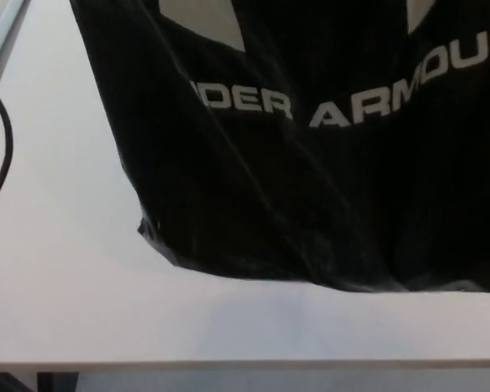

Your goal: A plastic bag is kept infront of the robot in the middle of the desk and the robot uses both its hands to grab it from the top and lifts it up and then releases it.

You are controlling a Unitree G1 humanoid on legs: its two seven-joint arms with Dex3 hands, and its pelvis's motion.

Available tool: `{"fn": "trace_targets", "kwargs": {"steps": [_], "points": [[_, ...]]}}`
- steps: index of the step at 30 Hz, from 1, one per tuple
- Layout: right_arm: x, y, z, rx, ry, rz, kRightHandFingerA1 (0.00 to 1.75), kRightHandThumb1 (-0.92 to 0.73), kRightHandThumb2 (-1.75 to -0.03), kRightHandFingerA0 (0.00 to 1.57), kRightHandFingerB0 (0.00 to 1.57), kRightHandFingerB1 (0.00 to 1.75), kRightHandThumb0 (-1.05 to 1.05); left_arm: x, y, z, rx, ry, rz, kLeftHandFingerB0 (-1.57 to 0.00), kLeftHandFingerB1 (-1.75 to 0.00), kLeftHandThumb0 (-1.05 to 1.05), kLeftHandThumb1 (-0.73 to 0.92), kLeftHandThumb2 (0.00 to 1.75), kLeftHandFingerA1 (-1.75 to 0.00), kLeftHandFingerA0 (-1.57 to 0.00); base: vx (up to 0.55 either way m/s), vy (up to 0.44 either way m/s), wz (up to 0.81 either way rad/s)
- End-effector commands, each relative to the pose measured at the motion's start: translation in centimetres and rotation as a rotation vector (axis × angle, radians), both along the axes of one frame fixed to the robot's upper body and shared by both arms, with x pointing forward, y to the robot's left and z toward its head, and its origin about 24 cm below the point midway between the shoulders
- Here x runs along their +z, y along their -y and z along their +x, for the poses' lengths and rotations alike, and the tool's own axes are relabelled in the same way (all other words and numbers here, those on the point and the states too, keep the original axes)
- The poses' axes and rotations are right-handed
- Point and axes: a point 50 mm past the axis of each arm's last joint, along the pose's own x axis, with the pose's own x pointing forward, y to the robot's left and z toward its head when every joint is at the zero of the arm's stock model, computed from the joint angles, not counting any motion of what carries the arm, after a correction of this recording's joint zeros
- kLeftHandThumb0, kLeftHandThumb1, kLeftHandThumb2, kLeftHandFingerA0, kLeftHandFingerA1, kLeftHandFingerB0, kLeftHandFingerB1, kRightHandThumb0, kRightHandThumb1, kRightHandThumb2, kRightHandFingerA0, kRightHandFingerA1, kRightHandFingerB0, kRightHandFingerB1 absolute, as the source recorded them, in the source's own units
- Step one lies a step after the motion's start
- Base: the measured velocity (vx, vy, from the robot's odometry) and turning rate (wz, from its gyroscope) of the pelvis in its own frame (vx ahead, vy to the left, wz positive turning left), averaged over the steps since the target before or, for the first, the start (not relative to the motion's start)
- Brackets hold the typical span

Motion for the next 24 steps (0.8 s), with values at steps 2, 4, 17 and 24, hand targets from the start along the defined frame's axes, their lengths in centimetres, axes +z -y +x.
{"fn": "trace_targets", "kwargs": {"steps": [2,4,17,24], "points": [[-1.3,-0.5,-2.9,-0.014,0.037,-0.163,1.47,-0.45,-0.83,1.27,1.03,1.35,-0.23,1.2,0.8,-3.9,-0.146,-0.016,0.085,-0.63,-1.54,-0.19,0.61,0.60,-1.75,-0.95,0.00,0.000,0.00],[-1.7,-0.8,-3.4,-0.027,0.042,-0.193,1.75,-0.59,-0.57,0.97,0.72,1.75,-0.15,1.2,1.2,-4.4,-0.195,-0.022,0.107,-0.62,-1.60,-0.17,0.61,0.59,-1.75,-0.93,0.00,0.000,0.00],[-4.2,-1.2,0.3,-0.087,-0.169,-0.399,1.75,-0.56,-0.55,0.88,0.70,1.75,-0.19,0.3,2.9,-3.7,-0.288,-0.266,0.473,-0.62,-1.75,-0.20,0.56,0.57,-1.75,-0.93,0.00,0.000,0.00],[-5.6,-1.9,6.5,-0.136,-0.347,-0.385,1.43,-0.43,-0.80,1.20,1.02,1.34,-0.07,-0.5,2.1,1.9,-0.200,-0.455,0.337,-0.64,-1.63,-0.15,0.46,0.72,-1.75,-0.96,0.00,0.000,0.00]]}}
